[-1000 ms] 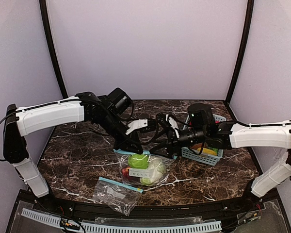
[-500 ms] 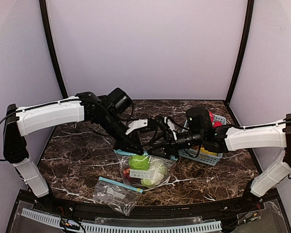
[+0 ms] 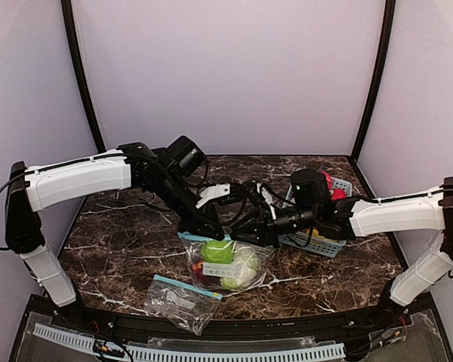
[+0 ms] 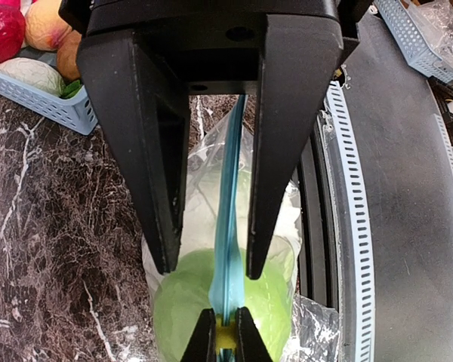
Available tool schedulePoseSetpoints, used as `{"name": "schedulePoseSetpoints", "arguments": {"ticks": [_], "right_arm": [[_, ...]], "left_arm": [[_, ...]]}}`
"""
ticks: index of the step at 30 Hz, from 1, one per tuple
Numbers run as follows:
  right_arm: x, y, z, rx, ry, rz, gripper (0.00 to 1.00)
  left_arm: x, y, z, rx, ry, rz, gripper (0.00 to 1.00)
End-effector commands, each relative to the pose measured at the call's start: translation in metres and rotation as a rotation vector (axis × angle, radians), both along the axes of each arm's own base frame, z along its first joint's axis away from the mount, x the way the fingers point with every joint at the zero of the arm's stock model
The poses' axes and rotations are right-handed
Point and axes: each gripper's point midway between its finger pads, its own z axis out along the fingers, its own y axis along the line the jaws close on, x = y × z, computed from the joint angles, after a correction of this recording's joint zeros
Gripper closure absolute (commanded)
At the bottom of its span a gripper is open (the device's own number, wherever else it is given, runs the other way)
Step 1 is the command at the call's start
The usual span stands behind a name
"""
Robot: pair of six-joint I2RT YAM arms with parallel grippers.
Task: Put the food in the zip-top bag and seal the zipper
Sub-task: Hold the zipper from the zipper food storage bag.
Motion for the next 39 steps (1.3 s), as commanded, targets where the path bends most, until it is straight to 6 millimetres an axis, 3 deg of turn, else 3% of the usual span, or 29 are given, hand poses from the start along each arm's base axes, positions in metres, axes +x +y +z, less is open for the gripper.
{"name": "schedulePoseSetpoints", "arguments": {"ticks": [1, 5, 11, 14, 17, 27, 35, 39], "right_arm": [[-0.014, 0.001, -0.016, -0.031, 0.047, 0.045, 0.72], [-0.016, 0.002, -0.017, -0.037, 0.053, 0.051, 0.69], [-0.016, 0.001, -0.025, -0.055, 0.066, 0.052, 0.76], [-0.016, -0.001, -0.025, -0.051, 0.066, 0.040, 0.72], [-0.015, -0.003, -0.021, -0.034, 0.058, 0.020, 0.64], [-0.013, 0.001, -0.009, -0.006, 0.041, 0.025, 0.68], [-0.012, 0.006, 0.011, 0.037, 0.017, 0.037, 0.60], [-0.010, 0.009, 0.011, 0.034, 0.034, 0.042, 0.75]], "left_arm": [[0.002, -0.014, 0.028, -0.115, -0.037, -0.012, 0.99], [0.003, -0.014, 0.028, -0.114, -0.039, -0.005, 0.99], [0.005, -0.013, 0.036, -0.140, -0.051, 0.006, 0.99], [0.008, -0.009, 0.038, -0.151, -0.041, 0.011, 0.99], [0.006, -0.006, 0.037, -0.154, -0.023, 0.009, 0.99], [-0.001, -0.002, 0.036, -0.169, 0.028, -0.003, 0.99], [-0.005, -0.001, 0.023, -0.135, 0.050, -0.018, 0.99], [-0.009, -0.004, 0.024, -0.132, 0.041, -0.032, 0.99]]}}
